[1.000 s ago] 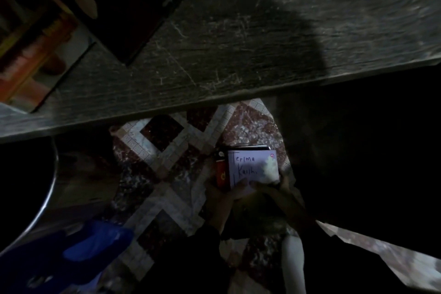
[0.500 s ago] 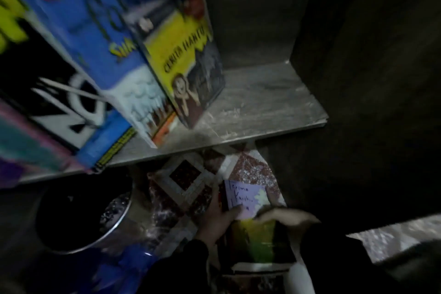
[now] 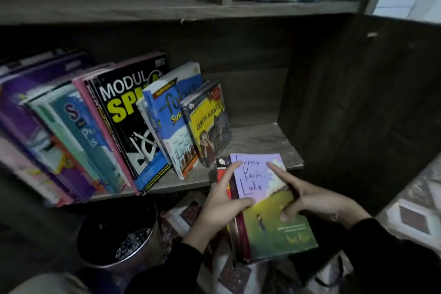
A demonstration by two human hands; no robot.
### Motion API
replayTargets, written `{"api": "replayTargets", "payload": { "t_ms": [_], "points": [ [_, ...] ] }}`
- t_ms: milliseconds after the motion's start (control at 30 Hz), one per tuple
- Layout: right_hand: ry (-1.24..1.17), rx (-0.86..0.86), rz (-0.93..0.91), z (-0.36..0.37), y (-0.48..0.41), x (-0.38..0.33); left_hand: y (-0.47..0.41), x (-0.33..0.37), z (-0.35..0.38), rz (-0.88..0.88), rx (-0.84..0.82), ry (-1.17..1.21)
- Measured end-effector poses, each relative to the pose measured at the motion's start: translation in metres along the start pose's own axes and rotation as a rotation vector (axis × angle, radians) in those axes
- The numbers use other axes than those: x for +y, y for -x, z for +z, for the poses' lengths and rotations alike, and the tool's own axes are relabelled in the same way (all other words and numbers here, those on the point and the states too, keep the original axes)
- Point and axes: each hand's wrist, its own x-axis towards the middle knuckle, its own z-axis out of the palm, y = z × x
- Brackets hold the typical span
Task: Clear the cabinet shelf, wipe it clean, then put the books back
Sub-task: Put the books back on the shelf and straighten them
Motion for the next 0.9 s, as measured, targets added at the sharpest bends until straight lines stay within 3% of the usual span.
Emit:
{"api": "replayTargets", "payload": {
  "t_ms": [200,467,733,900],
  "points": [
    [0.256,0.147,-0.193,-0.027,-0.043,-0.045,-0.027,0.05,-0.016,0.243,0.121,-0.211],
    [0.52,0.288,-0.45,-0.064,-0.129,-0.076,-0.101,0.043,-0.022,0.47,0.362,-0.378],
    [0.629,0.331,-0.445,-0.08,-0.19,-0.074,-0.149,0.003,-0.011,0.452,0.529,-0.496],
    [0.653,0.409,-0.344,-0.077,-0.2,-0.052,-0.157,-0.012,0.008,0.553,0.672,-0.68]
  ]
}}
